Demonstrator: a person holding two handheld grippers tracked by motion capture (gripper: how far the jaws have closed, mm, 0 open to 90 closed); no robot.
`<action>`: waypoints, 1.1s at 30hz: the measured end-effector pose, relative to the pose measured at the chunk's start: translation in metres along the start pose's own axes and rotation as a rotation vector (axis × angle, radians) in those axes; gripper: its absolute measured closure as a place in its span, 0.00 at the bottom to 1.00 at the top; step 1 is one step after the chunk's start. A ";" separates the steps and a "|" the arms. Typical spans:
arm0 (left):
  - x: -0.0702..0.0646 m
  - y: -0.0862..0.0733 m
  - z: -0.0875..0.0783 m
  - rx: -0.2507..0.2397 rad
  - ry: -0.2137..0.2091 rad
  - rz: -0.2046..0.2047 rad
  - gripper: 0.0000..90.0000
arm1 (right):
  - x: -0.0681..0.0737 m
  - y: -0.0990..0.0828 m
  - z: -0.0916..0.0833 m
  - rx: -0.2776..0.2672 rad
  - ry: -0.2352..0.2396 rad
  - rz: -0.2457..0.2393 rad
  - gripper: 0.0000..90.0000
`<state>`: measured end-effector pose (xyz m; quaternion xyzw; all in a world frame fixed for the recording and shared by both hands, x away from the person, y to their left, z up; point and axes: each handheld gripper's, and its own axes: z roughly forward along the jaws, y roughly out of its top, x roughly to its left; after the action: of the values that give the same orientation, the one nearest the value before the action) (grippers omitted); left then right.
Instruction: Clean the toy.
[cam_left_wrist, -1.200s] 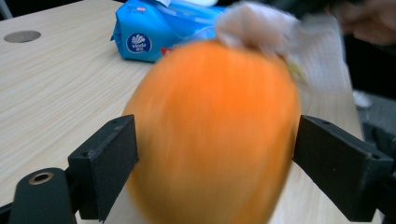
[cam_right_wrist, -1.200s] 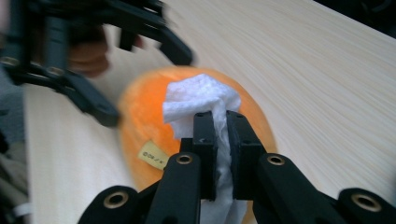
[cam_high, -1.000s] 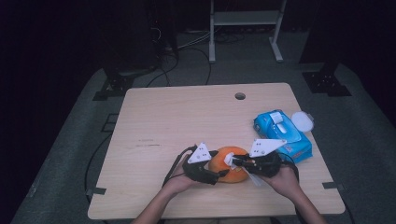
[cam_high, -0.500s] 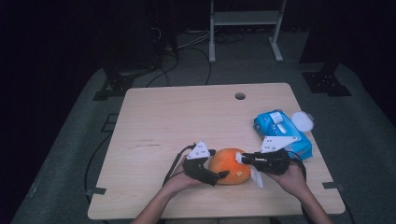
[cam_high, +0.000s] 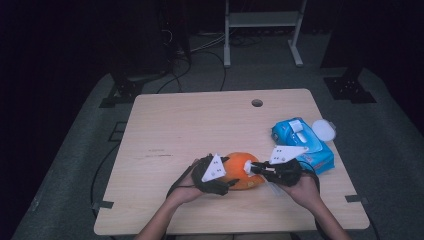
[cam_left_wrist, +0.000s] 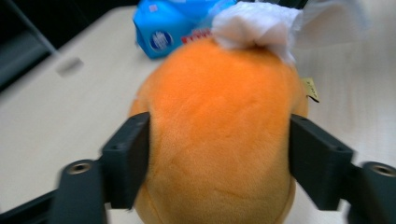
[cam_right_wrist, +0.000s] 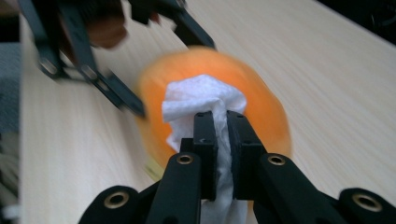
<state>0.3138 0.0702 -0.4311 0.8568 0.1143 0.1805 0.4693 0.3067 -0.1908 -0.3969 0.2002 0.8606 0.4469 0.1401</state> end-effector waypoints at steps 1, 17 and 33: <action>0.004 -0.004 0.000 -0.013 -0.018 -0.056 0.24 | -0.003 -0.004 0.001 0.013 -0.007 0.004 0.92; 0.023 -0.020 0.000 -0.053 -0.076 -0.279 0.19 | -0.012 -0.018 0.002 0.018 0.027 0.071 0.92; 0.014 -0.014 0.002 -0.055 -0.111 -0.218 0.20 | -0.021 -0.022 -0.004 -0.002 0.046 0.121 0.91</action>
<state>0.3271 0.0815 -0.4406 0.8348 0.1756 0.0840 0.5150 0.3184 -0.2148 -0.4112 0.2414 0.8495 0.4598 0.0933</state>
